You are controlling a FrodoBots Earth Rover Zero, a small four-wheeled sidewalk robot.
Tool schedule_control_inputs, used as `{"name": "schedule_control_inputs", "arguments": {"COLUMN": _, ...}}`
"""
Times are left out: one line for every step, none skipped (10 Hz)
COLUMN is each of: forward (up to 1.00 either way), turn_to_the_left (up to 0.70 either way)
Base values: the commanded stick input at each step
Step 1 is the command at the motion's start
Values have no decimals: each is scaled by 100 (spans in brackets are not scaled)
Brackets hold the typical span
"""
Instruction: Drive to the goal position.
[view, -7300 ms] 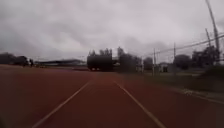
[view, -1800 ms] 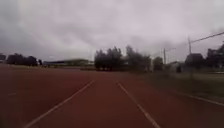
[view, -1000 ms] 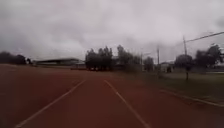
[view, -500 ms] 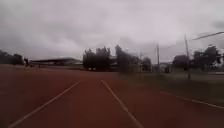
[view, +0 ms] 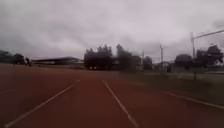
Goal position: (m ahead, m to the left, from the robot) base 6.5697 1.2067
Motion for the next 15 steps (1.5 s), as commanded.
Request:
{"name": "schedule_control_inputs", "arguments": {"forward": 70, "turn_to_the_left": 0}}
{"name": "schedule_control_inputs", "arguments": {"forward": 70, "turn_to_the_left": 0}}
{"name": "schedule_control_inputs", "arguments": {"forward": 70, "turn_to_the_left": 0}}
{"name": "schedule_control_inputs", "arguments": {"forward": 70, "turn_to_the_left": 0}}
{"name": "schedule_control_inputs", "arguments": {"forward": 70, "turn_to_the_left": 0}}
{"name": "schedule_control_inputs", "arguments": {"forward": 70, "turn_to_the_left": 0}}
{"name": "schedule_control_inputs", "arguments": {"forward": 70, "turn_to_the_left": 0}}
{"name": "schedule_control_inputs", "arguments": {"forward": 70, "turn_to_the_left": 0}}
{"name": "schedule_control_inputs", "arguments": {"forward": 70, "turn_to_the_left": 0}}
{"name": "schedule_control_inputs", "arguments": {"forward": 70, "turn_to_the_left": 0}}
{"name": "schedule_control_inputs", "arguments": {"forward": 70, "turn_to_the_left": 0}}
{"name": "schedule_control_inputs", "arguments": {"forward": 70, "turn_to_the_left": 0}}
{"name": "schedule_control_inputs", "arguments": {"forward": 70, "turn_to_the_left": 0}}
{"name": "schedule_control_inputs", "arguments": {"forward": 70, "turn_to_the_left": 0}}
{"name": "schedule_control_inputs", "arguments": {"forward": 70, "turn_to_the_left": 0}}
